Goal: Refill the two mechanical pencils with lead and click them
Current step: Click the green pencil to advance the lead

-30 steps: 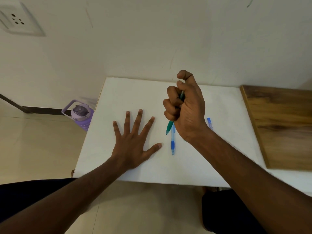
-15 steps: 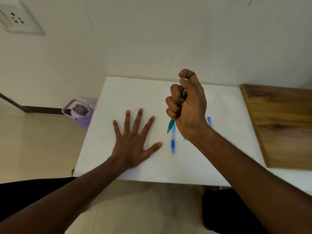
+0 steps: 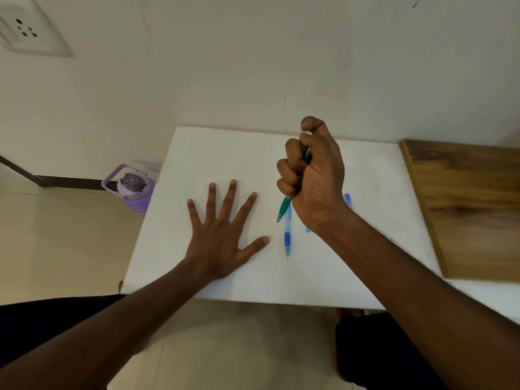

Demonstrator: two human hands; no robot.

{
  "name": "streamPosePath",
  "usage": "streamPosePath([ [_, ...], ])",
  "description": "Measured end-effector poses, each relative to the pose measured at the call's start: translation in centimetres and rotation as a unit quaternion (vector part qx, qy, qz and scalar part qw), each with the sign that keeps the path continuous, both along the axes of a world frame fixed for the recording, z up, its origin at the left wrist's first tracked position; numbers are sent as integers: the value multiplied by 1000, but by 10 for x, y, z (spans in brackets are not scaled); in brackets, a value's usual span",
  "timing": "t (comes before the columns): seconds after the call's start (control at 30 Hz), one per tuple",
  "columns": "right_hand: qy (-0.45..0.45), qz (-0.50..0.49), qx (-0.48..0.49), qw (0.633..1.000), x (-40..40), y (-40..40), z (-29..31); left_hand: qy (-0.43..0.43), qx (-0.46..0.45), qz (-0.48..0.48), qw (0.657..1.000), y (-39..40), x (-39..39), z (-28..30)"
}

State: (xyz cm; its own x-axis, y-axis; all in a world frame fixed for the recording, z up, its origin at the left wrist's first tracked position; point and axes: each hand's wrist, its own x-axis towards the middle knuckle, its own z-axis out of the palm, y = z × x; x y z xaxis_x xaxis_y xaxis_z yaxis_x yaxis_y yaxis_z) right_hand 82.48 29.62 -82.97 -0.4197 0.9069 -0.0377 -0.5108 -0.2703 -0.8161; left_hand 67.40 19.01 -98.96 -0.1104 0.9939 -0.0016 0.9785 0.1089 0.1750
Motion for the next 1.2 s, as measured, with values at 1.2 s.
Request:
streamPosePath([
  [1.2, 37, 29, -49, 998, 5, 0, 4, 0, 6, -1, 1000, 0, 0, -1],
])
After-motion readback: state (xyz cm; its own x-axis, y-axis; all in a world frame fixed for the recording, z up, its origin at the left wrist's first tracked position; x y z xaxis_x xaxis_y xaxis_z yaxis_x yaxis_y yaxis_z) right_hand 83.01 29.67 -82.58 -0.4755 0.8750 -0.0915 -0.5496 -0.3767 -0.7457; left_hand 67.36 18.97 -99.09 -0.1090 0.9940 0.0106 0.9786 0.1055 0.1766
